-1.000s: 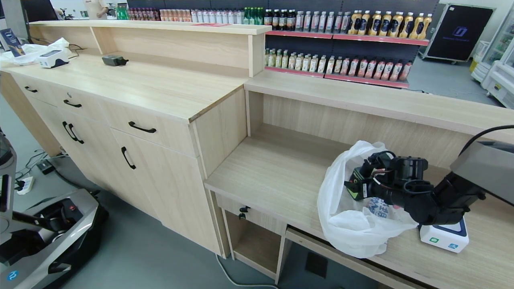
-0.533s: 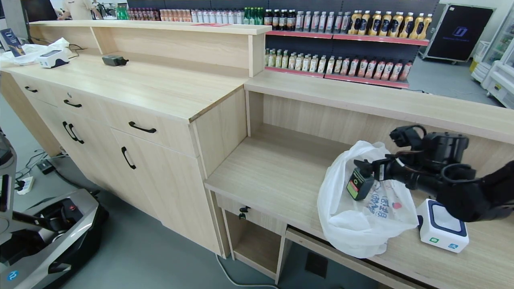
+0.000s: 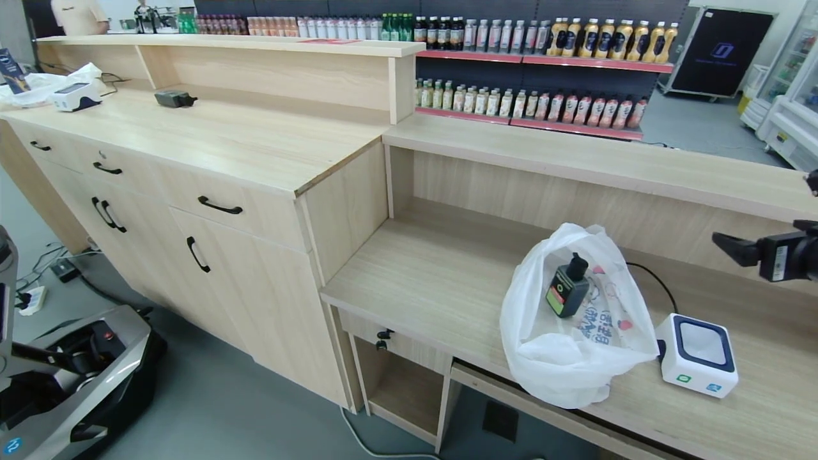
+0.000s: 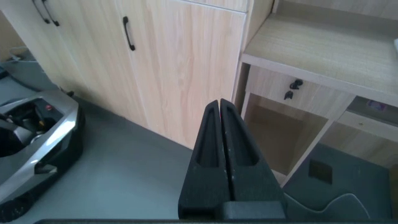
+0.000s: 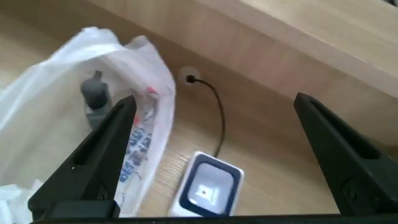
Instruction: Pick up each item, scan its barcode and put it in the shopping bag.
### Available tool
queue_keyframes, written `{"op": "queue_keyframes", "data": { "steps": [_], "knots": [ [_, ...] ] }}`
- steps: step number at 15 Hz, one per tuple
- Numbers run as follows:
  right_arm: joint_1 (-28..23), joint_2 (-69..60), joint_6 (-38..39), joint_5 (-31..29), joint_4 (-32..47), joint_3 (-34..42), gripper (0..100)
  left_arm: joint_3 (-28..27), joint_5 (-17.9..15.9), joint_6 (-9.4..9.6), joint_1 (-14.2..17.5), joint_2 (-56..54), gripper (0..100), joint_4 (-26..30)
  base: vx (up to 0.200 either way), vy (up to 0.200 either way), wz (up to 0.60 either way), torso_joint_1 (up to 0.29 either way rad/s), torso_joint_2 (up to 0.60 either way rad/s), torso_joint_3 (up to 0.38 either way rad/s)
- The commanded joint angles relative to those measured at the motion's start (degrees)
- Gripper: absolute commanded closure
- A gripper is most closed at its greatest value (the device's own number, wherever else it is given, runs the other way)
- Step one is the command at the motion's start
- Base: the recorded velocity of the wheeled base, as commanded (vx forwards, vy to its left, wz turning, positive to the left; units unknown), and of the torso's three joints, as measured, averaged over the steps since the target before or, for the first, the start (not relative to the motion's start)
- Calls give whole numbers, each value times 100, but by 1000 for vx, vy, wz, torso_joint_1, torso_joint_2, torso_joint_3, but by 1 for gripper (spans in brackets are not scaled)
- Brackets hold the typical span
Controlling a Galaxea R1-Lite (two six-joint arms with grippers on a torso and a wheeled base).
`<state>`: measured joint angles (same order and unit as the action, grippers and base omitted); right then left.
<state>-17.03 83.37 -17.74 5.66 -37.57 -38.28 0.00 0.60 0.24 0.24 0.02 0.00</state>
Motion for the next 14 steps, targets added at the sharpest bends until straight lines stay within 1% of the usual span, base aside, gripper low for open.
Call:
{"op": "queue_keyframes", "data": {
  "steps": [1, 2, 3, 4, 5, 6, 7, 8, 9, 11, 13, 14],
  "knots": [
    [-398, -49, 148, -627, 48, -338, 0, 0, 2, 2, 2, -2, 100, 0, 0, 0, -600, -2, 2, 2],
    [-415, 188, 605, -1278, 303, -725, 0, 0, 2, 2, 2, -2, 100, 0, 0, 0, -600, 7, 7, 2],
    [-433, 496, 1027, -2016, 804, -1287, 0, 0, 2, 2, 2, -2, 100, 0, 0, 0, -600, 2, 2, -7],
    [-617, 883, 1457, -2675, 1410, -1955, 0, 0, 2, 2, 2, -2, 100, 0, 0, 0, -600, -2, -2, 2],
    [-819, 1208, 2002, -2807, 1824, -2465, 0, 0, 2, 2, 2, -2, 100, 0, 0, 0, 0, 0, 0, 0],
    [-916, 1348, 2292, -2763, 1929, -2588, 0, 0, 2, 2, 2, -2, 100, 0, 0, 0, 0, 0, 0, 0],
    [-1329, 1718, 2635, -2227, 1991, -2658, 0, 0, 2, 2, 2, -2, 100, 0, 0, 0, 0, 0, 0, 0],
    [-1531, 1972, 2661, -1875, 1991, -2658, 0, 0, 2, 2, 2, -2, 100, 0, 0, 0, 0, 0, 0, 0],
    [-1654, 2254, 2732, -1717, 1964, -2720, 0, 0, 2, 2, 2, -2, 100, 0, 0, 0, 0, 0, 0, 0],
    [-1830, 2790, 3066, -1506, 2017, -3159, 0, 0, 2, 2, 2, -2, 100, 0, 0, 0, 0, 0, 0, 0],
    [-1848, 3247, 3830, -1304, 2184, -3854, 0, 0, 2, 2, 2, -2, 100, 0, 0, 0, 0, 0, 0, 0],
    [-1848, 3405, 4085, -1146, 2483, -4179, 0, 0, 2, 2, 2, -2, 100, 0, 0, 0, 0, 0, 0, 0]
  ]
}}
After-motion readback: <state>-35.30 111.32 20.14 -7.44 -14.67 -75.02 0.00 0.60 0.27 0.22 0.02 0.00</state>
